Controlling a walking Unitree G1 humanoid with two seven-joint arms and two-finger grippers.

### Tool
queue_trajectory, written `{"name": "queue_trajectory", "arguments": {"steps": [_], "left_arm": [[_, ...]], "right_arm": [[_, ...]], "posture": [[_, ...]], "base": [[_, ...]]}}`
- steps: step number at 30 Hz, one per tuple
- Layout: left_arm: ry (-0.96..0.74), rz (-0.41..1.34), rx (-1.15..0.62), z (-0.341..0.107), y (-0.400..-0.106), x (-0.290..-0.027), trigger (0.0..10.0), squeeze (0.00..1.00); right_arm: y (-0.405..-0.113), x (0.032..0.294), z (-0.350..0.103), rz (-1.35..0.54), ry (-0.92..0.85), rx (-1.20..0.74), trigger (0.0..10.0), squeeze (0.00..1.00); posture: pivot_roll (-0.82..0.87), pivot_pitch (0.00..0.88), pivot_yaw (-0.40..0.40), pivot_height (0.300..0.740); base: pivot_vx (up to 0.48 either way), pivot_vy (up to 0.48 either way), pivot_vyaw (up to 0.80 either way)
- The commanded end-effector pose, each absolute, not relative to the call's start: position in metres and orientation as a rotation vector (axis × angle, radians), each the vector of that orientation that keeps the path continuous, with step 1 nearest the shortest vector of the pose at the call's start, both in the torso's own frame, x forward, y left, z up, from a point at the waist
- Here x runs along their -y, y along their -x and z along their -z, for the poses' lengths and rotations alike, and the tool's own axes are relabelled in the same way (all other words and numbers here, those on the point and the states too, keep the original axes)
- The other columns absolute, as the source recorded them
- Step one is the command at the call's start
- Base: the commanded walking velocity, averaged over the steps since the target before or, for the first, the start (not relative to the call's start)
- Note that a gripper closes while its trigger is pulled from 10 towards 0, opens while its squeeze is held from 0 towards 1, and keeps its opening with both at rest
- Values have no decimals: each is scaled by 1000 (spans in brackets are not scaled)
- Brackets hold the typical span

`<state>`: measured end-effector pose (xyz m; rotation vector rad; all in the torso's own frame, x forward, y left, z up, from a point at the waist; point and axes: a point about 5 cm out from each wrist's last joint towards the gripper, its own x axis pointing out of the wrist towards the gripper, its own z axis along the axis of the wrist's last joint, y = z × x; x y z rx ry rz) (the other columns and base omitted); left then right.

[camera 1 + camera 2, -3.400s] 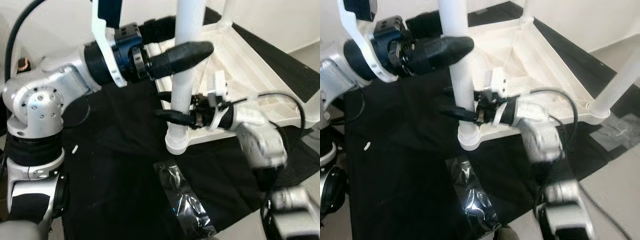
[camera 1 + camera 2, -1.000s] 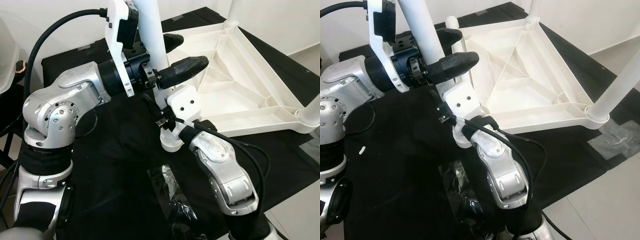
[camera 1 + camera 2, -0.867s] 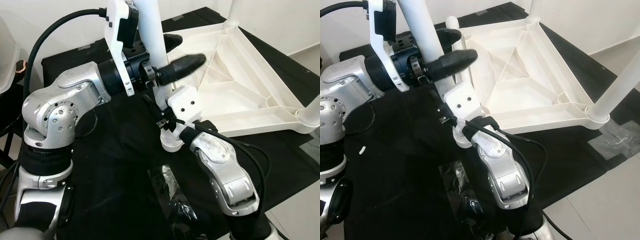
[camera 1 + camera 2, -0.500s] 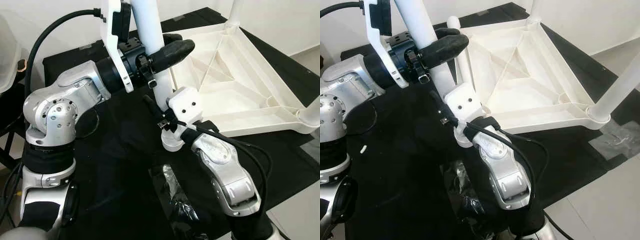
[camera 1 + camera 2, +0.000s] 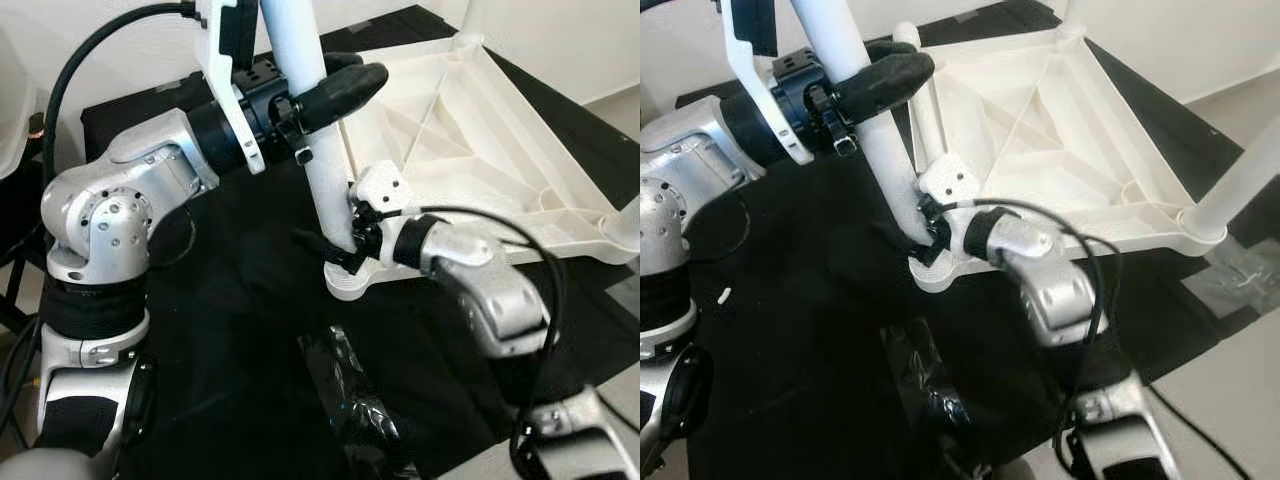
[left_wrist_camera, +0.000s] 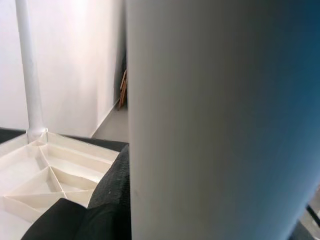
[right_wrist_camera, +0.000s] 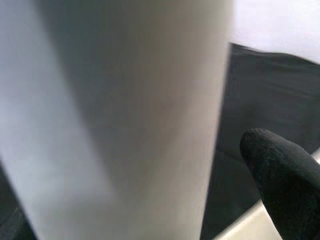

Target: Building children table

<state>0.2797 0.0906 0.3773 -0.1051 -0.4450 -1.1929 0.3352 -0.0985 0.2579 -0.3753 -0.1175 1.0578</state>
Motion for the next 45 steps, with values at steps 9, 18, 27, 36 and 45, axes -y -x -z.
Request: {"name": "queue_trajectory", "arguments": {"steps": [9, 18, 27, 36, 45], "left_arm": [[51, 1400, 472, -374, -232, -59, 0, 0], [19, 1461, 487, -374, -209, -48, 0, 0], [-64, 1626, 406, -366, -200, -36, 0, 0], [-65, 1664, 420, -366, -200, -37, 0, 0], [-48, 1659, 458, -374, -199, -39, 0, 0]], "right_arm": [[-345, 91, -300, -1440, 239, 239, 10000, 0], [-354, 75, -311, -1567, 276, 261, 10000, 0], [-327, 57, -312, -1923, 348, 201, 10000, 0], [-313, 48, -317, -2012, 340, 239, 3216, 0], [-300, 49, -303, -2092, 289, 181, 0, 0]], "posture": [[26, 230, 60, 740], [34, 227, 52, 740], [16, 195, 51, 740], [3, 178, 53, 740], [2, 168, 53, 740]], "base": [[0, 0, 0], [0, 0, 0], [0, 0, 0], [0, 0, 0], [0, 0, 0]]}}
